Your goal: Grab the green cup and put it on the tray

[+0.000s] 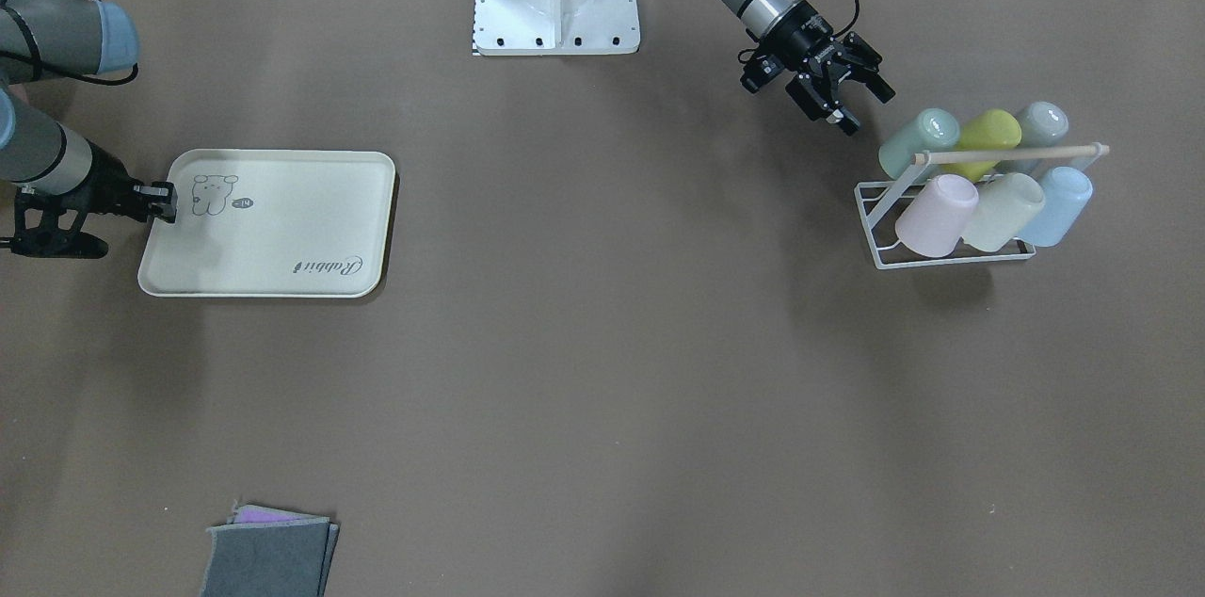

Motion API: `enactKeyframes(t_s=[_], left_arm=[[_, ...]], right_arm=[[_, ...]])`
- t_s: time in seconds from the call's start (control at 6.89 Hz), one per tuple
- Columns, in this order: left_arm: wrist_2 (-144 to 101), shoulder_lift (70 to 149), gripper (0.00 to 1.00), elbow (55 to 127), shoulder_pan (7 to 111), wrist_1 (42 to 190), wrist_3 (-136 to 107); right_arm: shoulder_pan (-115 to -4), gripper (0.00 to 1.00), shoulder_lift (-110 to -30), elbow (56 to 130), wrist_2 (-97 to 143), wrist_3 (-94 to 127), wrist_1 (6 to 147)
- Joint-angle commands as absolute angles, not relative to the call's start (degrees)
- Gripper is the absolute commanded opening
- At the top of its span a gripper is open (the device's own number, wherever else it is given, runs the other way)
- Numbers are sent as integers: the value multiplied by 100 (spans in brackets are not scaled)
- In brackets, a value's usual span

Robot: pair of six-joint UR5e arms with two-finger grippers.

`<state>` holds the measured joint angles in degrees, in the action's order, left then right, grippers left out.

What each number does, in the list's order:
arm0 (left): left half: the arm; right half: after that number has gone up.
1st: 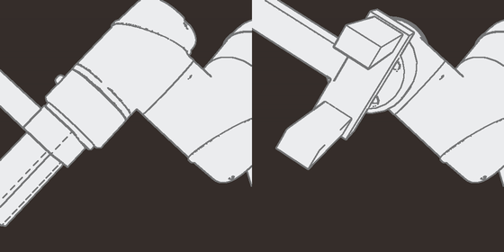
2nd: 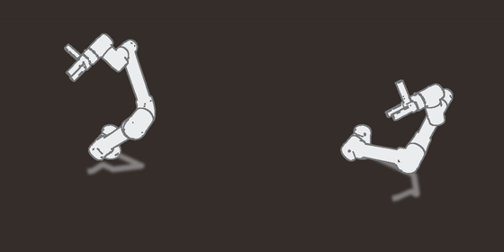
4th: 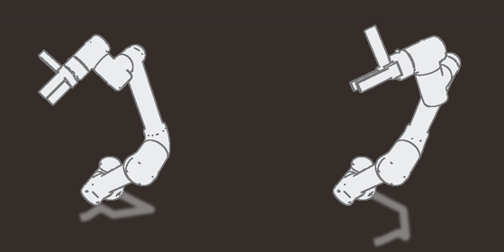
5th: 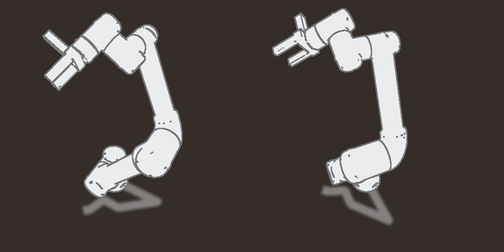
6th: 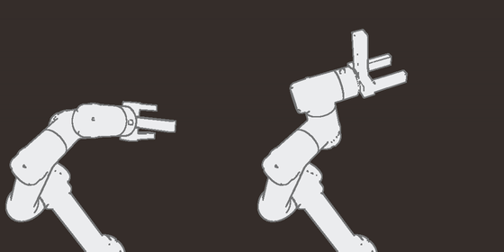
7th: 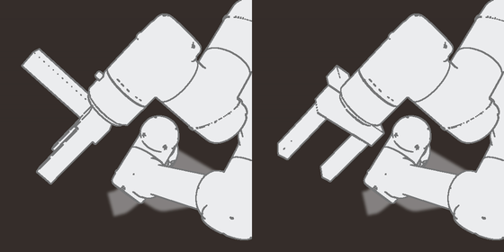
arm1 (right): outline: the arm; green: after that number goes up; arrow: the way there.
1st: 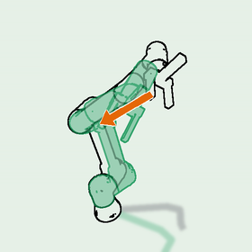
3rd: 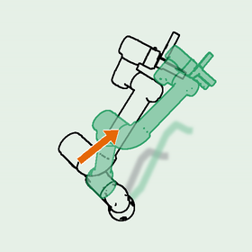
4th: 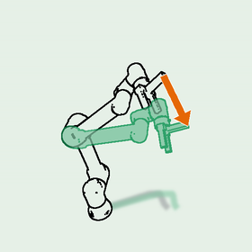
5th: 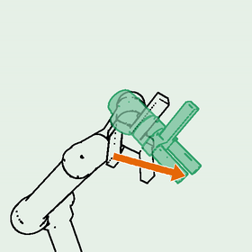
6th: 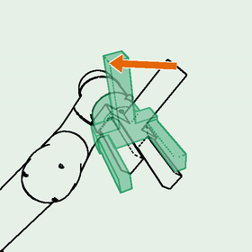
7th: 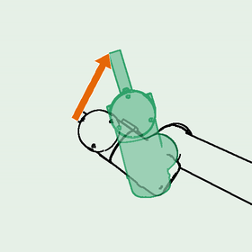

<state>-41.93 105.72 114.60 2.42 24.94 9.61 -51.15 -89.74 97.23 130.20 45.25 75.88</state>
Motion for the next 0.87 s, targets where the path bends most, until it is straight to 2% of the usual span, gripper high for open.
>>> enactKeyframes(t_s=[0.0,0.44,0.58,0.73], left_arm=[[-4027,10451,97,11444,290,2548,1063],[-3621,10204,97,11409,615,2558,1072],[-3525,10204,97,11191,607,2749,1064],[-3524,10204,97,11006,589,2890,1063]], right_arm=[[-5124,36,-8982,9695,13034,4544,7594],[-5115,36,-9044,9668,13025,4544,7585],[-5115,34,-9044,9668,13025,4544,7585],[-5115,23,-9044,9668,13025,4544,7585]])
